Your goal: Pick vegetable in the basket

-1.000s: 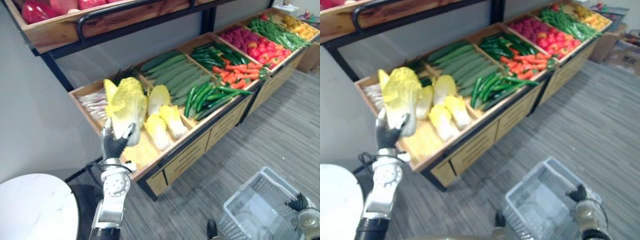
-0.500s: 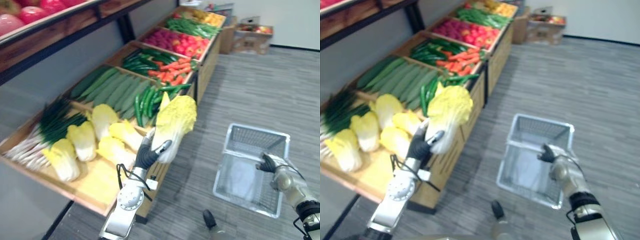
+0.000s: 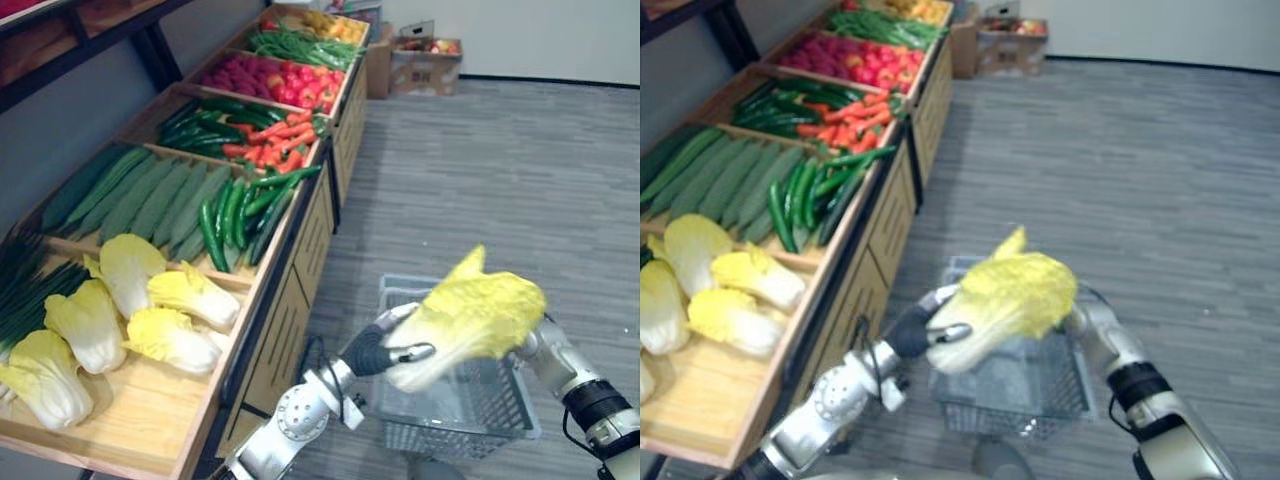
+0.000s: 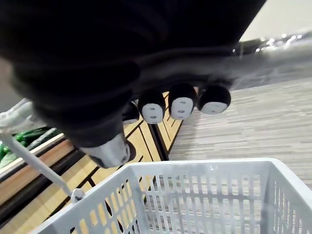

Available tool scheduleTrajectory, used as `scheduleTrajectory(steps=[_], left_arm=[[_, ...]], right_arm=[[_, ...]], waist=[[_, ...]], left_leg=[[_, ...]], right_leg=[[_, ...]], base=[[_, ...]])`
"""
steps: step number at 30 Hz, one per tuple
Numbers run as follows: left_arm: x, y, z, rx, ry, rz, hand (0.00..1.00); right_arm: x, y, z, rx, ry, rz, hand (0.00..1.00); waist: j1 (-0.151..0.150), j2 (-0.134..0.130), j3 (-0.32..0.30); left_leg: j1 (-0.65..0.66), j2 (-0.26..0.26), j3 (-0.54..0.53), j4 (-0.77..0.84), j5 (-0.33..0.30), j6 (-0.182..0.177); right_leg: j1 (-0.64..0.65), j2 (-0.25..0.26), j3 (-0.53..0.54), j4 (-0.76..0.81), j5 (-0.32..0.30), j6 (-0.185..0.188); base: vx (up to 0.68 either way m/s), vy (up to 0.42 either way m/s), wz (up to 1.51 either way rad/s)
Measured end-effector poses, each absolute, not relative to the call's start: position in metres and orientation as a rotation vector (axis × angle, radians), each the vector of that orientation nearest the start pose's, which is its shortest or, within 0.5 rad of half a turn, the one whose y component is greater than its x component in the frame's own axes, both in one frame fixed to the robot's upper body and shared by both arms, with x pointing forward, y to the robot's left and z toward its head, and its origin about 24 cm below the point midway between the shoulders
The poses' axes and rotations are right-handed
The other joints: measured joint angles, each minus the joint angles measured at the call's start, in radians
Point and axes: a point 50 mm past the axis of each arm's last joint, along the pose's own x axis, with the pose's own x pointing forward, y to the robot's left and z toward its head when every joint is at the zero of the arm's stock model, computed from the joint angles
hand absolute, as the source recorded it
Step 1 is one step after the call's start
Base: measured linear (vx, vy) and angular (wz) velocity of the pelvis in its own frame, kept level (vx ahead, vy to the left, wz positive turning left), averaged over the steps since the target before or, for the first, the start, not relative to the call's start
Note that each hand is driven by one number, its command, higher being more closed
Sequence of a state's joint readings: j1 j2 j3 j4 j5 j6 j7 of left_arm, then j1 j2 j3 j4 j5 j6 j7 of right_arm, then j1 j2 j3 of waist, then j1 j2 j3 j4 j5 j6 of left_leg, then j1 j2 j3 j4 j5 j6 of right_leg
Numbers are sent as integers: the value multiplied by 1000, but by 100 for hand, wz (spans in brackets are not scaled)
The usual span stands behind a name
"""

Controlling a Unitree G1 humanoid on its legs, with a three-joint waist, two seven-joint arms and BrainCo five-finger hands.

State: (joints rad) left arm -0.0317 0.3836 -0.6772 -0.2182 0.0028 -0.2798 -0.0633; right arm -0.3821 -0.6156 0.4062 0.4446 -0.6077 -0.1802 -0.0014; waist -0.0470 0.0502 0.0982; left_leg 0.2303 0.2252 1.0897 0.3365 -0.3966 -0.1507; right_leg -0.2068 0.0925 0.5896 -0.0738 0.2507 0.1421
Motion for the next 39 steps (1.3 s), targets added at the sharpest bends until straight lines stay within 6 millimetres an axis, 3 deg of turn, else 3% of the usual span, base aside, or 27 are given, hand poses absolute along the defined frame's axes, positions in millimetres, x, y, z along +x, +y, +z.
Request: scheduleTrajectory(steps=[5,11,21,25,35,36,39], left_arm=[[176,37,70,251,-353,-977,100],[169,30,58,274,-325,-1056,100],[186,41,6,486,-145,-1031,100],[200,43,-3,511,-106,-927,100],[242,73,-24,662,18,-559,100],[244,74,-25,688,18,-548,0],[250,75,-28,768,23,-504,0]], right_arm=[[312,-186,57,-1314,-124,424,100],[315,-186,63,-1297,-134,413,100],[322,-173,75,-1239,-186,417,100],[324,-172,75,-1233,-170,430,100],[329,-183,74,-1190,-119,380,100],[329,-184,75,-1188,-117,372,100],[331,-190,78,-1179,-112,340,100]], waist=[[0,-1,3],[-2,-3,5],[-9,-8,17],[-31,-8,23],[-34,-10,58],[-35,-9,59],[-35,-12,61]], left_leg=[[2,23,17,22,-4,-9],[-1,40,14,36,-6,-14],[-18,42,-18,41,-6,-15],[-28,27,-35,28,-5,-13],[-63,-15,-94,-3,8,10],[-66,-16,-98,-4,8,11],[-70,-24,-116,-12,10,13]], right_leg=[[-3,18,4,7,2,-2],[-3,26,-3,6,5,-7],[-1,17,-17,-6,5,-7],[-1,2,-24,-16,5,-7],[-17,-41,-52,-28,9,0],[-17,-43,-55,-28,9,0],[-16,-50,-61,-28,10,1]], base=[[52,5,-8],[46,11,1],[45,29,6],[39,45,8],[30,42,12],[35,34,15],[20,24,7]])
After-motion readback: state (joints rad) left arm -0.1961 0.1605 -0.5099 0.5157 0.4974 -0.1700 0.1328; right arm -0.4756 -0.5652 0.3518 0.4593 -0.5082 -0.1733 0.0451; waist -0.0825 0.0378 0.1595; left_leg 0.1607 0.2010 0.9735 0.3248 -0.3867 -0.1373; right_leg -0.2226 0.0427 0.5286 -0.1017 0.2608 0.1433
